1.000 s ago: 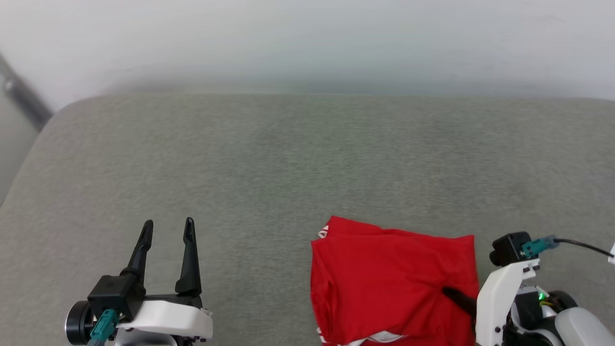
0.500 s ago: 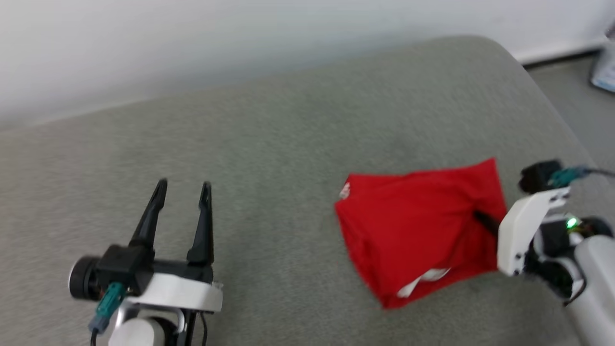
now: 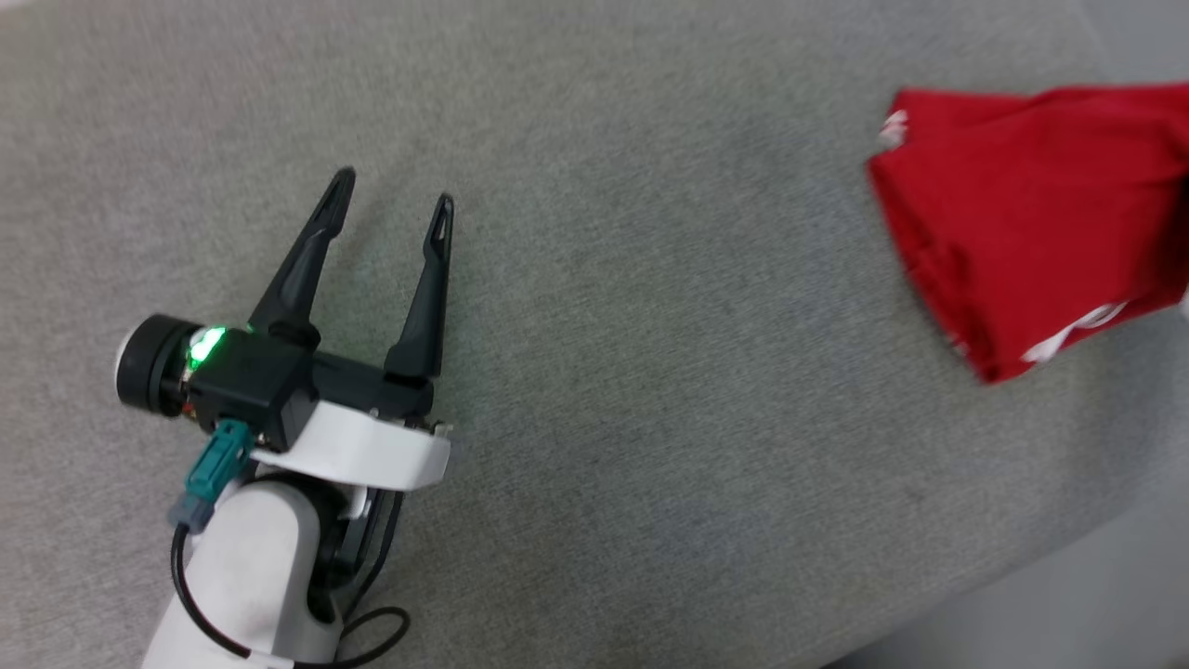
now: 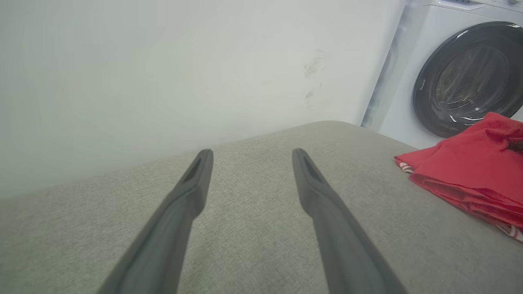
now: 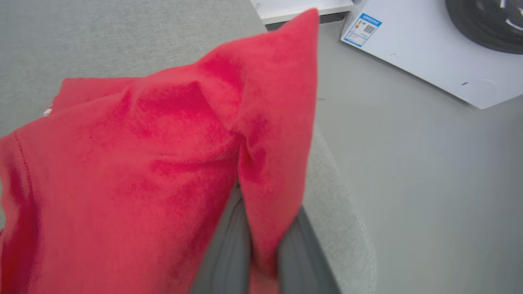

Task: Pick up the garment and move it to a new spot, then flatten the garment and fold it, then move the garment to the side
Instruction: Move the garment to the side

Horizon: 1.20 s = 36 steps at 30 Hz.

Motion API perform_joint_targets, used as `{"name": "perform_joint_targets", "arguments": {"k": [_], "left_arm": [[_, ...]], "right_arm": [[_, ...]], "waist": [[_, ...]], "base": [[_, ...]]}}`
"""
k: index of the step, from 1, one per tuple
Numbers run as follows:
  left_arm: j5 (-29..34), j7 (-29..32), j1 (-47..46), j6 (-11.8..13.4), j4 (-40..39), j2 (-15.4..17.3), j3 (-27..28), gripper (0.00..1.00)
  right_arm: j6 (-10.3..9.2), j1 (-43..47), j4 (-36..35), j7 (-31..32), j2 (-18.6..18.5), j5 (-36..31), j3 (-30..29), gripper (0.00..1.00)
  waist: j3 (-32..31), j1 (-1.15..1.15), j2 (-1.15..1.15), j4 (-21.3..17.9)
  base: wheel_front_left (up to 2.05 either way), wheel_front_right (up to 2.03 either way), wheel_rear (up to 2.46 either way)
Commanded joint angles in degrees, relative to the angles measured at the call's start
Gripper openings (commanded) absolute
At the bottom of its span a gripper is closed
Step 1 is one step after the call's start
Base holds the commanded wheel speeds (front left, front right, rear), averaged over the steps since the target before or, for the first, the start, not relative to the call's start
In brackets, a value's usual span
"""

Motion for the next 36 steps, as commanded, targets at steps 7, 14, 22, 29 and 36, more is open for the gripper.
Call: {"name": "perform_joint_targets", "arguments": {"k": [7,14,22,29,36], "left_arm": [[0.9,-0.1,-4.7,-1.2,-0.8,0.3,-1.5,1.00],[-0.4,-1.4,-4.4,-1.0,1.3,-0.8,-2.4,1.00],[-2.4,-2.9,0.2,0.0,5.0,-1.7,-2.1,1.00],[-4.4,-4.0,7.2,1.8,8.4,-2.5,-0.8,1.00],[-6.5,-4.9,13.2,3.9,10.5,-4.1,1.2,1.00]], "right_arm": [[-0.06,-5.9,5.7,-7.6,-1.7,-5.2,-5.1,0.00],[-0.06,-7.9,17.4,-17.9,-0.5,-12.8,-12.0,1.00],[-0.06,-6.1,19.1,-25.9,1.1,-18.3,-16.2,1.00],[-0.07,0.8,13.4,-28.7,4.2,-20.1,-15.6,1.00],[-0.07,13.1,1.6,-27.7,9.4,-20.7,-15.2,1.00]], "waist": [[7.4,-0.01,0.00,3.1],[5.8,-0.01,0.00,5.1],[-2.3,-0.01,0.00,6.0],[-11.5,-0.01,0.00,7.8],[-18.6,-0.01,0.00,10.9]], "base": [[0.00,0.00,0.00],[0.00,0.00,0.00],[0.00,0.00,0.00],[0.00,0.00,0.00],[0.00,0.00,0.00]]}}
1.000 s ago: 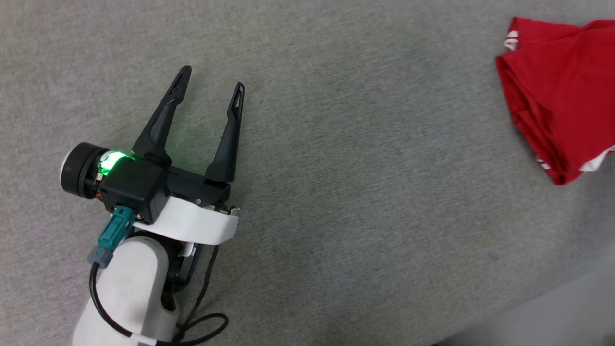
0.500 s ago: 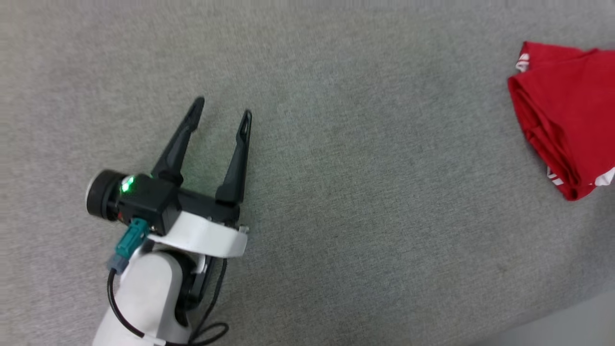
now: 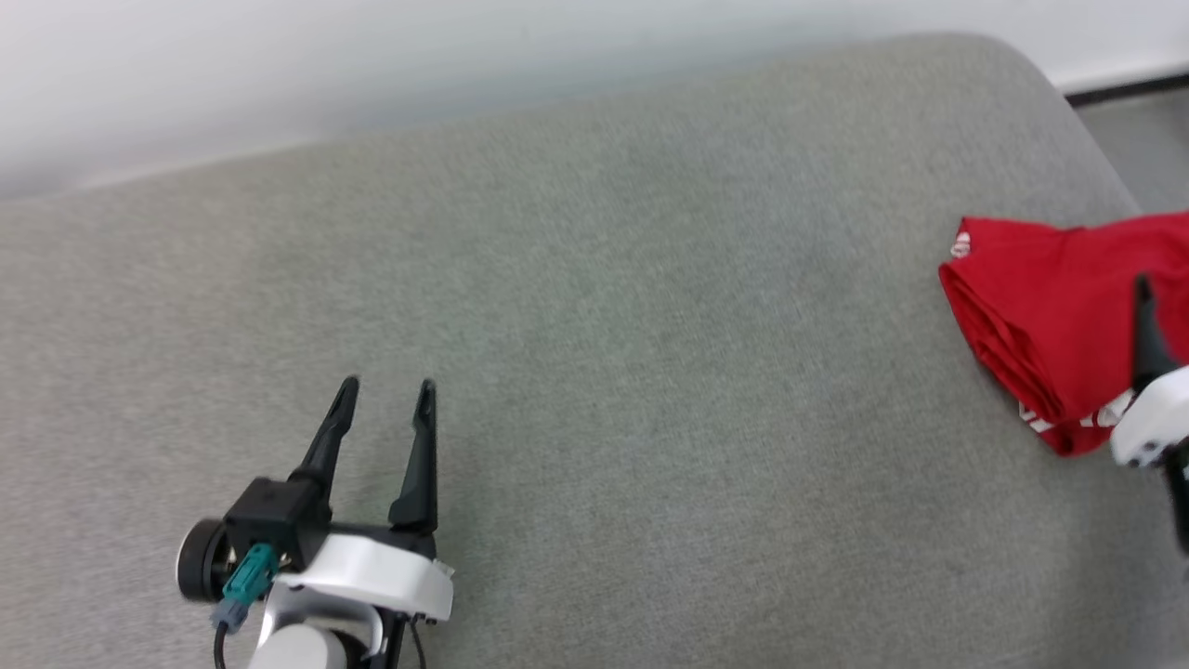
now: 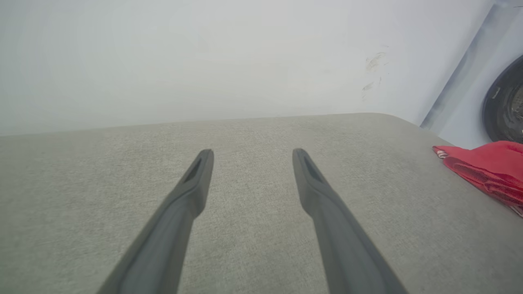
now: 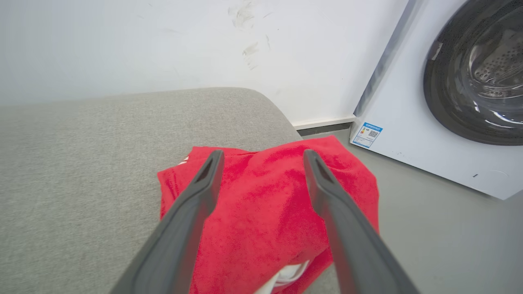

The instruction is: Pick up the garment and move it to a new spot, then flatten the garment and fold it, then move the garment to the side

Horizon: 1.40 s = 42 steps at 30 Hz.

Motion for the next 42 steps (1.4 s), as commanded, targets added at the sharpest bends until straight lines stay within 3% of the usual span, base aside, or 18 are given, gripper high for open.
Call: {"name": "perform_joint_targets", "arguments": {"k": [1,13,24,33,42], "left_arm": [[-0.5,-0.4,1.9,0.7,0.4,-0.3,0.7,1.00],[-2.7,-0.8,9.6,2.2,2.7,-0.1,5.0,1.00],[-1.8,-0.9,12.5,3.0,2.5,1.7,6.7,1.00],[-0.7,-0.9,12.8,3.1,2.9,2.1,6.0,1.00],[0.3,-0.9,12.1,2.9,3.1,2.7,5.6,1.00]], "right_arm": [[-0.06,3.7,-3.5,1.0,1.7,-0.1,0.4,1.00],[-0.05,23.8,-27.8,9.0,10.9,0.4,3.1,1.00],[-0.06,32.0,-40.3,13.5,14.7,0.2,7.3,1.00],[-0.06,35.4,-45.9,14.7,15.8,1.2,8.4,1.00],[-0.06,35.4,-46.3,14.8,16.1,1.1,8.4,1.00]], "waist": [[-4.4,0.01,0.00,2.7],[-13.0,0.01,0.00,7.9],[-14.7,0.01,0.00,10.1],[-14.7,0.01,0.00,9.8],[-14.7,0.01,0.00,10.3]], "base": [[0.00,0.00,0.00],[0.00,0.00,0.00],[0.00,0.00,0.00],[0.00,0.00,0.00],[0.00,0.00,0.00]]}}
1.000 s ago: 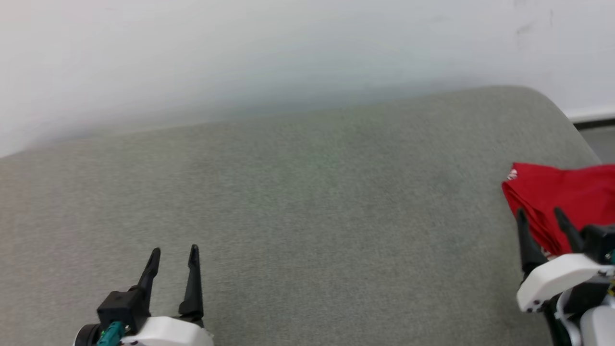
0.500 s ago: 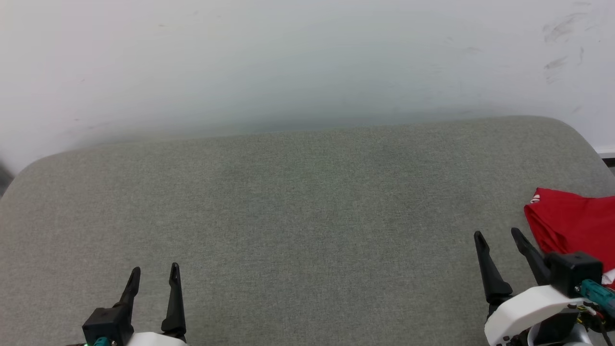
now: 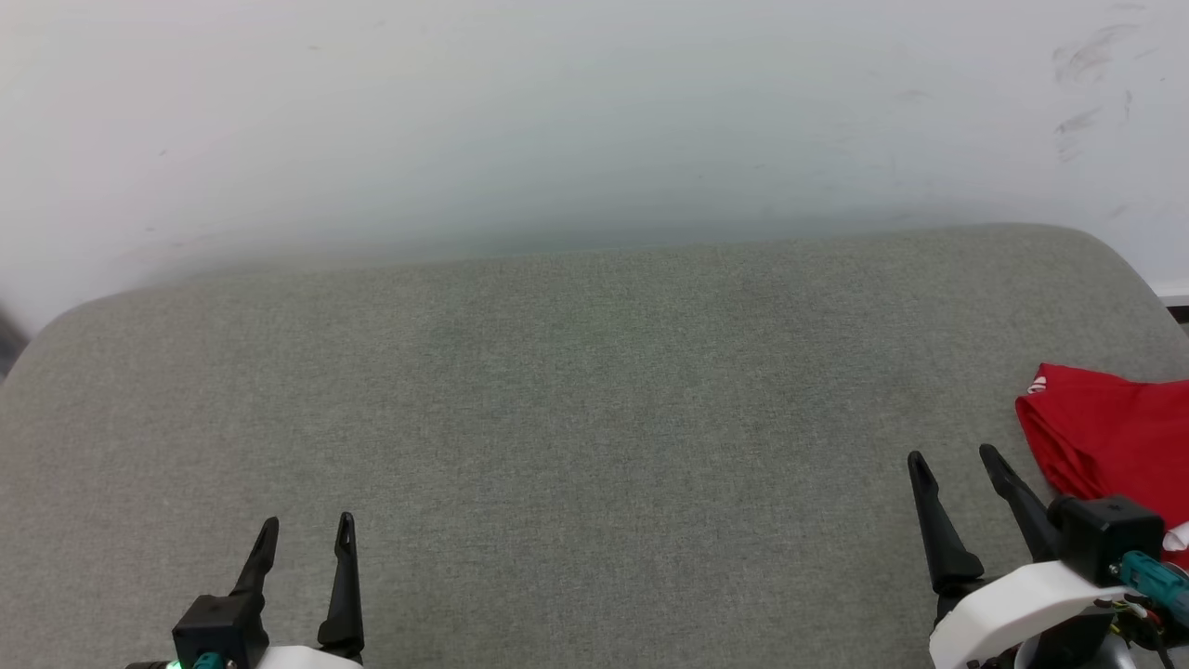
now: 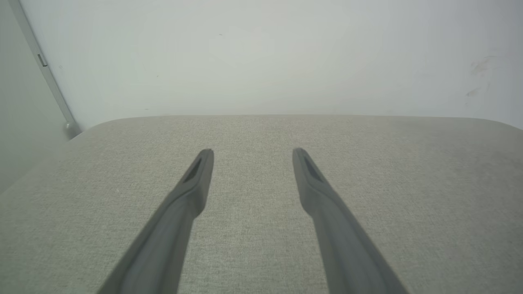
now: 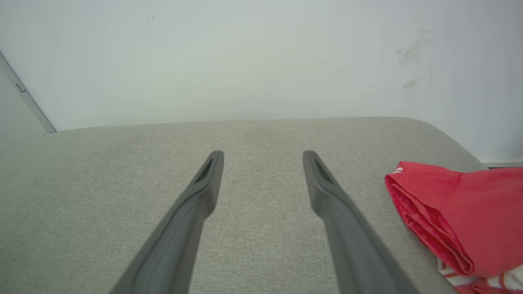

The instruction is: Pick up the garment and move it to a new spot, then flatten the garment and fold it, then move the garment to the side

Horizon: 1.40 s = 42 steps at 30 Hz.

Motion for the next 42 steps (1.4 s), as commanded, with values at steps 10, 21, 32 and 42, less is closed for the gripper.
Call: {"name": "perform_joint_targets", "arguments": {"k": [10,21,32,42], "left_arm": [[0.4,-0.4,-0.4,0.0,-0.4,0.4,-0.2,1.00],[-4.1,1.3,-0.6,-0.9,1.0,-0.5,0.4,0.00],[-14.9,4.4,-2.4,-2.8,2.0,-1.9,2.4,0.00],[-23.7,6.8,-3.8,-4.3,2.8,-3.0,3.9,0.00]], "right_arm": [[-0.05,-0.2,0.7,-0.7,0.3,0.3,-0.1,1.00],[0.00,-0.6,2.9,-0.1,0.2,4.5,-0.7,0.00],[0.00,-1.8,4.6,0.4,0.3,16.5,-1.4,0.00],[-0.01,-2.8,6.1,0.9,0.4,26.0,-2.0,0.00]], "waist": [[0.0,0.00,0.00,0.1],[0.0,0.00,0.00,0.4],[0.2,0.00,0.00,0.5],[0.4,0.00,0.00,0.6]], "base": [[0.00,0.00,0.00],[0.00,0.00,0.00],[0.00,0.00,0.00],[0.00,0.00,0.00]]}}
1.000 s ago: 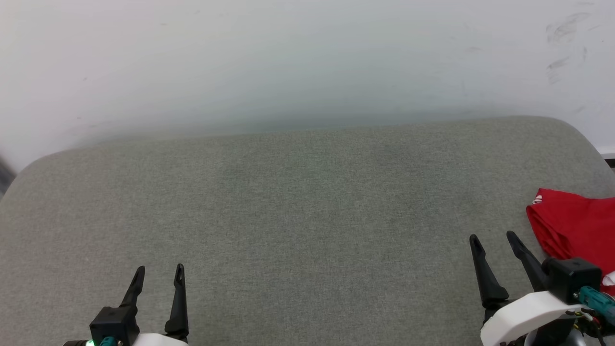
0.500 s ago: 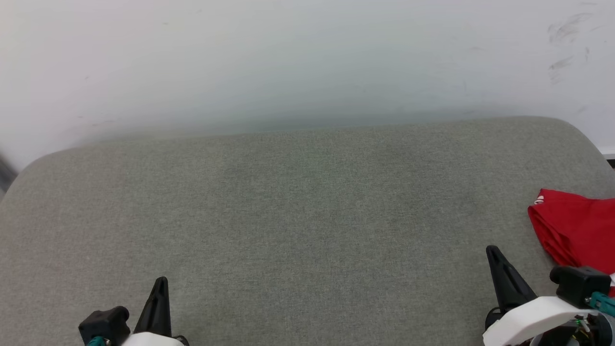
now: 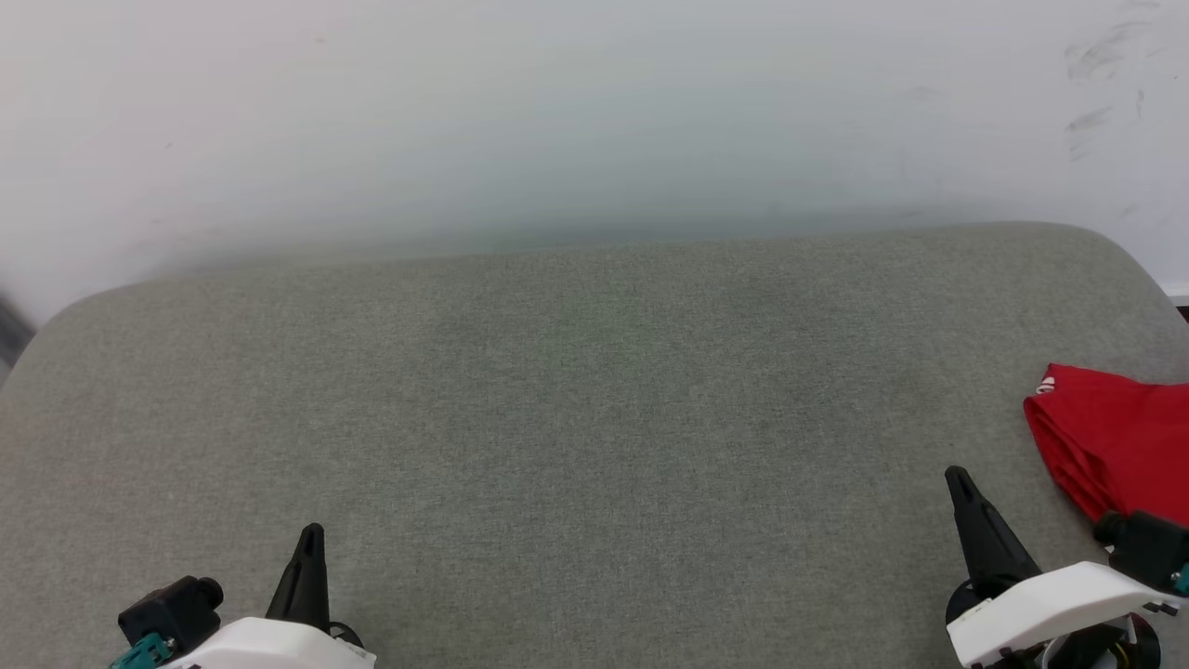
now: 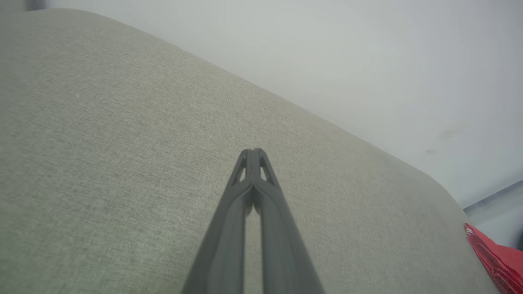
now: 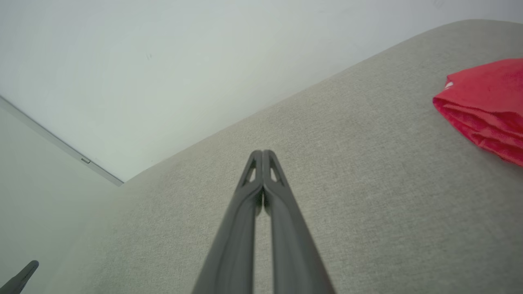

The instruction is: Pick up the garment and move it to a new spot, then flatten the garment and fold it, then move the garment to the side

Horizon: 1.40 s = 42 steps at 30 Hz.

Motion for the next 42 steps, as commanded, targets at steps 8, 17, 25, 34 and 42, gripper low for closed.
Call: {"name": "perform_joint_targets", "arguments": {"k": [8,17,25,34,42], "left_arm": [[-7.8,2.2,-2.7,-1.5,0.0,-0.8,1.7,0.00],[-13.6,3.8,-3.7,-2.5,0.6,-1.5,2.7,0.00],[-18.9,5.3,-4.6,-3.5,1.1,-2.2,3.7,0.00],[-24.3,6.8,-5.4,-4.4,1.6,-2.9,4.7,0.00],[-28.9,8.1,-6.2,-5.3,2.0,-3.5,5.5,0.00]], "right_arm": [[0.00,-2.6,0.7,0.4,0.1,8.6,-0.7,0.00],[0.00,-3.3,1.8,0.8,0.2,14.9,-1.2,0.00],[0.00,-4.0,2.8,1.1,0.3,20.8,-1.6,0.00],[0.00,-4.7,3.8,1.4,0.4,26.8,-2.1,0.00],[0.00,-5.3,4.6,1.6,0.5,31.7,-2.4,0.00]], "waist": [[0.2,0.00,0.00,0.1],[0.3,0.00,0.00,0.2],[0.5,0.00,0.00,0.3],[0.7,0.00,0.00,0.4],[0.9,0.00,0.00,0.4]], "base": [[0.00,0.00,0.00],[0.00,0.00,0.00],[0.00,0.00,0.00],[0.00,0.00,0.00],[0.00,0.00,0.00]]}}
